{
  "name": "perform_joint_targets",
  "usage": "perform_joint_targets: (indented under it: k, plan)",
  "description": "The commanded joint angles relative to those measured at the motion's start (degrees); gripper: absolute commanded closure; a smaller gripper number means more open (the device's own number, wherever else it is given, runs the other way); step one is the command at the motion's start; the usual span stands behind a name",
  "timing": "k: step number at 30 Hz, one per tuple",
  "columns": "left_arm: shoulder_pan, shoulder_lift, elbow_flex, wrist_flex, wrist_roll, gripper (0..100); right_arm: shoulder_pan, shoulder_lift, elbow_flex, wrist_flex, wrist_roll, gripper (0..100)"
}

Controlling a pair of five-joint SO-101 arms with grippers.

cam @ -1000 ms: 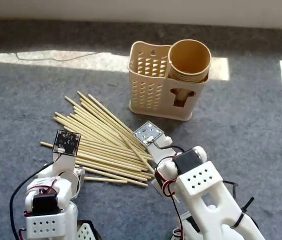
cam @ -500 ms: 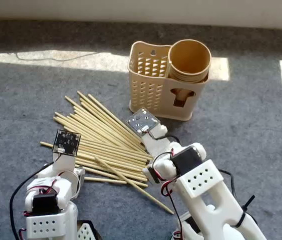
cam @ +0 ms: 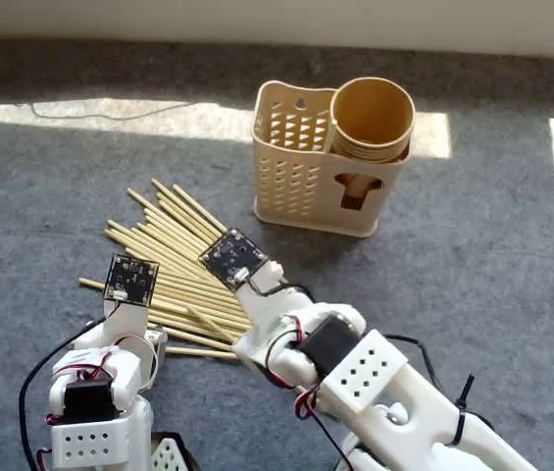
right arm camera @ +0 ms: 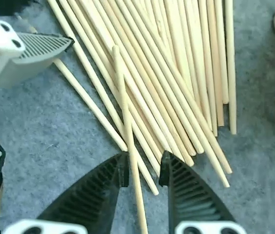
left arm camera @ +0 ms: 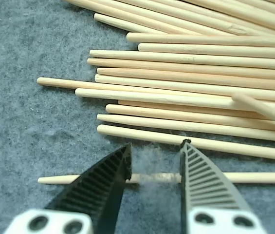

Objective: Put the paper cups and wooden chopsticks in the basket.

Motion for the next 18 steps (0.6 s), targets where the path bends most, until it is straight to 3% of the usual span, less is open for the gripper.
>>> perform_joint_targets:
  k: [1, 9, 18]
  plan:
    - [1.01, -0.31, 1.19, 0.09, 0.18, 84, -2.51, -0.75, 3.38, -8.13, -2.29, 88.2]
    - [1.01, -0.31, 1.19, 0.09, 0.18, 84, -3.91, -0.75, 14.20, -22.55, -4.84, 88.2]
    - [1.01, -0.31, 1.19, 0.09, 0.18, 84, -5.41, -0.75, 18.15, -25.36, -4.75, 88.3]
